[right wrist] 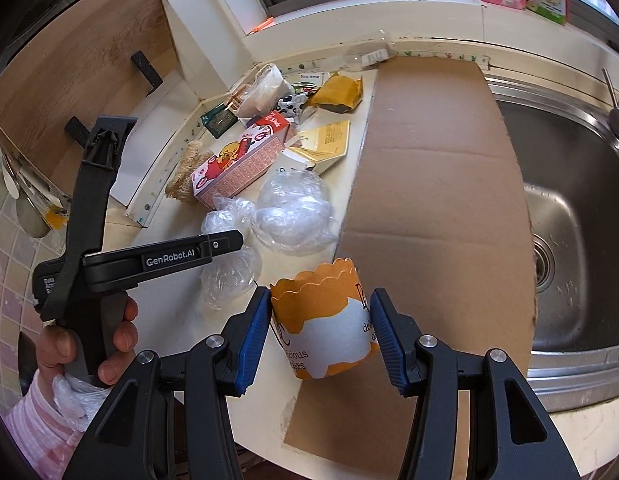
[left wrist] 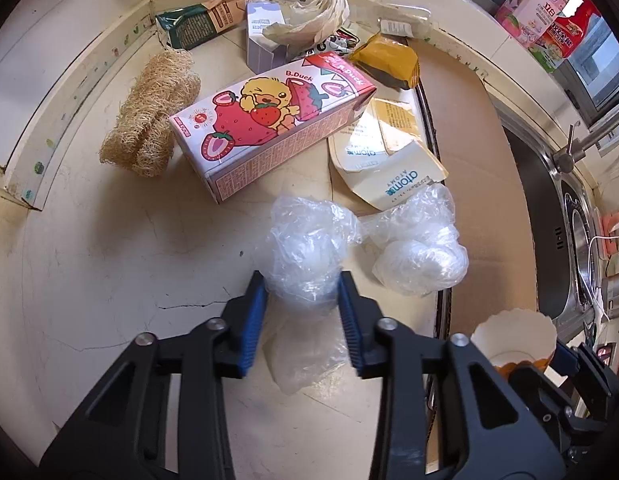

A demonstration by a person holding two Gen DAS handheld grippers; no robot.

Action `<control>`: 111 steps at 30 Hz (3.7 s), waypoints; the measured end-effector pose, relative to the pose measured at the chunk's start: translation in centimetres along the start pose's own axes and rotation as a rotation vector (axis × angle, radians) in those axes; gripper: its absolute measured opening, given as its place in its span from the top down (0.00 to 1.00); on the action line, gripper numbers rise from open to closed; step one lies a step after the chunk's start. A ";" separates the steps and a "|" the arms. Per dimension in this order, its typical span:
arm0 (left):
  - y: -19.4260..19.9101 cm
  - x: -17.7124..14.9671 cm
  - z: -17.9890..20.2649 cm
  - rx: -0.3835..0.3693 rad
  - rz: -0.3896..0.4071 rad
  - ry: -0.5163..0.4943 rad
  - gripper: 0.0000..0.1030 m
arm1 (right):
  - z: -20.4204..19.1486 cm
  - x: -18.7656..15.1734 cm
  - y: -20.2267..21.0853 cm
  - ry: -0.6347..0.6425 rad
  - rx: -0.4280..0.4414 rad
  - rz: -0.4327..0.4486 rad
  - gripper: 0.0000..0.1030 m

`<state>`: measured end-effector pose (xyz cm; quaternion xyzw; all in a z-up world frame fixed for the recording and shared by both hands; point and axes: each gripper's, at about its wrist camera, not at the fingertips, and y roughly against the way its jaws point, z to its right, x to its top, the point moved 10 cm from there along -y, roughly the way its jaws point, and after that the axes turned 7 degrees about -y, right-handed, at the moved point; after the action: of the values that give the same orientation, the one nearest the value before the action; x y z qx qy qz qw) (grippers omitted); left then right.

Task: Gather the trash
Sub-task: 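Grasp the clear plastic bag with the left tool while the right tool holds the cup, then carry the cup and plastic bag down over the floor trash bin, then open both tools to drop the cup and bag into the bin, then raise both tools back toward the counter trash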

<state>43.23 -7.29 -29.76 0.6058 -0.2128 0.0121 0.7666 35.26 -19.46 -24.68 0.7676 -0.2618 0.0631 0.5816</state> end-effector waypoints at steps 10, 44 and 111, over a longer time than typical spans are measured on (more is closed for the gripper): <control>4.8 -2.0 0.3 0.009 0.059 0.005 0.77 | -0.9 -1.6 2.7 0.015 0.012 0.020 0.51; 12.6 -35.2 1.5 0.134 0.030 -0.026 0.76 | -0.1 -29.9 7.3 0.223 0.098 -0.149 0.50; 40.7 -29.3 2.0 0.194 0.348 -0.197 0.39 | -12.0 -27.6 33.6 0.110 -0.105 0.310 0.13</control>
<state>4.67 8.66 -1.78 0.6291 -0.3857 0.1052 0.6667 -1.82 -5.59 -3.06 0.6819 -0.3480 0.1800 0.6177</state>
